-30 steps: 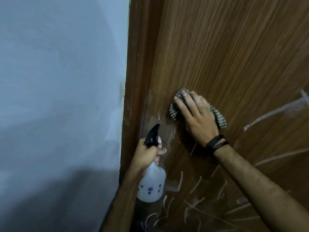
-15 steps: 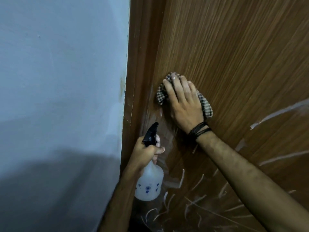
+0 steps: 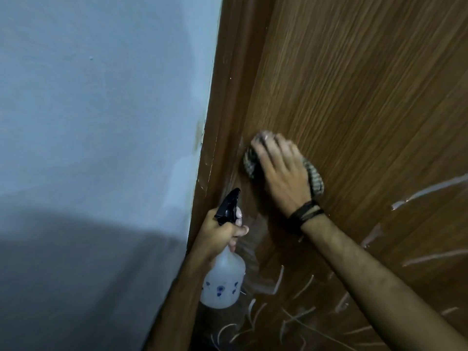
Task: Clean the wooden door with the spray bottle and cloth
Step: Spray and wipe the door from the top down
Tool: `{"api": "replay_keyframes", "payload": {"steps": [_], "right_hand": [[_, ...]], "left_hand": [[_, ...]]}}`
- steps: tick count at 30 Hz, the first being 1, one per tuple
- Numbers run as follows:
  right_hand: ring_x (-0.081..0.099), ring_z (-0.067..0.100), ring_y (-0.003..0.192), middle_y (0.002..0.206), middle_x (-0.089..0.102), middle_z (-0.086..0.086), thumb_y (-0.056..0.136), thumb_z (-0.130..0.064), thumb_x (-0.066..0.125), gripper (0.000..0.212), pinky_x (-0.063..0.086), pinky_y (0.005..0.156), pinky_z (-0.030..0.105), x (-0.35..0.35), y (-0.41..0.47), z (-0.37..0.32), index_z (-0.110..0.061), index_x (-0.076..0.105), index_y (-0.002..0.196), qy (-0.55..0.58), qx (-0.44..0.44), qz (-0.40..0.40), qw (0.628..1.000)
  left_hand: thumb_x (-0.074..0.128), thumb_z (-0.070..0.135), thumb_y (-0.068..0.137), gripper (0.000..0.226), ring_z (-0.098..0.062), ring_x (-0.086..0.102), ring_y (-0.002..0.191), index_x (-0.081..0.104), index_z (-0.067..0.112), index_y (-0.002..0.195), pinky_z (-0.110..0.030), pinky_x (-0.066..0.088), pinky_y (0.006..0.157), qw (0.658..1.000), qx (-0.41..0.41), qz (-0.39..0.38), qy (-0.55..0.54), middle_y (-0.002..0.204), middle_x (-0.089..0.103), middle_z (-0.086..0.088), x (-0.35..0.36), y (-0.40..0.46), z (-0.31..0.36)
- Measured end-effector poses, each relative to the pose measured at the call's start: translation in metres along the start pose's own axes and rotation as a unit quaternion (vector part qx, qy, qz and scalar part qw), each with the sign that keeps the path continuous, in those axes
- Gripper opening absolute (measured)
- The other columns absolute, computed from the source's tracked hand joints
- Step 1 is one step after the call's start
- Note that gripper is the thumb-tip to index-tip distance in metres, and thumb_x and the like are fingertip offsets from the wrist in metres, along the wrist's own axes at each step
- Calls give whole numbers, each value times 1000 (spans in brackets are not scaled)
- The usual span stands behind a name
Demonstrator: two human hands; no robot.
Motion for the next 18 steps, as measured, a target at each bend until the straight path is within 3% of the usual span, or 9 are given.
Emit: {"api": "replay_keyframes", "payload": {"steps": [2,4,9,16,18], "right_hand": [[35,33,138,150,45,15,97,-1,43,51,21,121,44,-9,32,15,-9,43,148,33,61,30,997],[35,33,138,150,46,16,100,-2,39,46,21,121,44,-9,45,9,-8,45,145,49,56,41,996],[35,35,137,147,49,19,102,-4,37,41,23,119,46,13,18,-24,-5,49,141,51,-1,0,999],[54,32,127,139,58,15,100,-7,35,39,31,113,42,23,-33,-57,-8,58,131,33,-188,-60,980],[52,33,127,138,59,15,99,-7,37,37,31,112,42,16,-25,-44,-8,54,131,36,-171,-43,984]], "left_hand": [[61,-15,86,28,-10,40,45,57,12,87,-23,36,45,1000,5,4,-6,72,51,-2,-2,0,2],[62,-15,86,29,-10,39,46,57,13,85,-24,36,46,1000,9,5,-4,72,51,-3,-4,0,1],[62,-15,86,30,-11,39,45,56,15,83,-26,35,49,1000,14,12,0,73,51,-4,-13,-1,-1],[61,-14,87,29,-12,37,43,55,13,82,-25,34,49,1000,-3,0,9,67,51,-5,-5,-5,-2],[60,-16,87,29,-12,37,43,55,13,84,-24,34,47,1000,-2,-4,2,71,51,-5,-1,-8,-2]]}}
Point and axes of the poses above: each hand's wrist, its own y-axis towards the middle knuckle, its own x-axis out of the palm, z = x × y, the point moved 7 cm from there along y, towards the middle knuckle
